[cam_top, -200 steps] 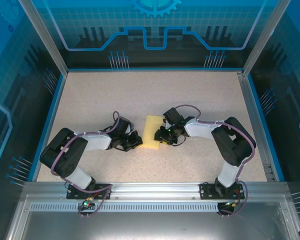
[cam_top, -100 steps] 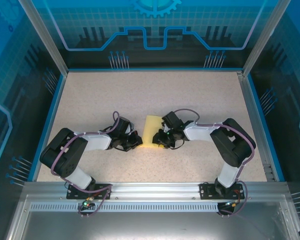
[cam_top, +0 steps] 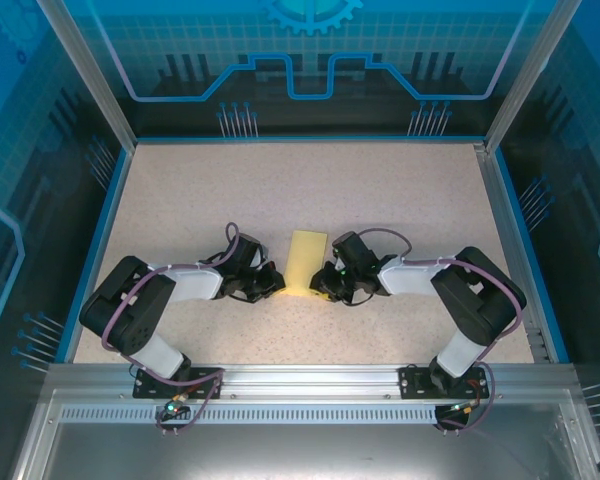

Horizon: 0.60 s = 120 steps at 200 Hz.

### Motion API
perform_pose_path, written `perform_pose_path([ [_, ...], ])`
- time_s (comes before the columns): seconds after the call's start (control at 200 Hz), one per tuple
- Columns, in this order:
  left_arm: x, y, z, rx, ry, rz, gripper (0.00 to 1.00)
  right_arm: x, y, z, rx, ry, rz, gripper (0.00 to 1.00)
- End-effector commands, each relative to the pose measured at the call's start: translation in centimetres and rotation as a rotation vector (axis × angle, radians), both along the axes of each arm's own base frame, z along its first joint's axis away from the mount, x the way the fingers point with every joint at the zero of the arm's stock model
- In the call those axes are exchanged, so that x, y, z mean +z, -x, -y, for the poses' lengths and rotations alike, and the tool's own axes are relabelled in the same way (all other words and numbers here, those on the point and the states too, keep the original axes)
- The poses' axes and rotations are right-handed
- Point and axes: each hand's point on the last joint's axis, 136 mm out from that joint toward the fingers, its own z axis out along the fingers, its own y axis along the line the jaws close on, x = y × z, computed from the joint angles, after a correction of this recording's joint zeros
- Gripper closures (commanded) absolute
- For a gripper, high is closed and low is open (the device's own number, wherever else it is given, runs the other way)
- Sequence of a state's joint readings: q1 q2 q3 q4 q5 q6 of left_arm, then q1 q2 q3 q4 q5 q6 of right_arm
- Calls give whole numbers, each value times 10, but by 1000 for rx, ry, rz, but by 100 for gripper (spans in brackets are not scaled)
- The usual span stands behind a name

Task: Fold a paper plane with a square sheet of paper (pick it up from the middle)
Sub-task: Third fold the triangle at the center of the table.

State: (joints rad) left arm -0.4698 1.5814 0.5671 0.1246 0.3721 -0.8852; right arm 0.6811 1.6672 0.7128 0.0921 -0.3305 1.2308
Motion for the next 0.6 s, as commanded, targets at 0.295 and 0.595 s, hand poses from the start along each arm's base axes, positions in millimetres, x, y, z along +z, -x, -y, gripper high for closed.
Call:
perform_pose_path([
  [0.295,-17,20,-15,19,-79,-93,100,-2,6,0,-25,-11,-11,87],
  [0.595,42,-5,5,-25,58,123,90,2,24,16,42,78,-38,100],
])
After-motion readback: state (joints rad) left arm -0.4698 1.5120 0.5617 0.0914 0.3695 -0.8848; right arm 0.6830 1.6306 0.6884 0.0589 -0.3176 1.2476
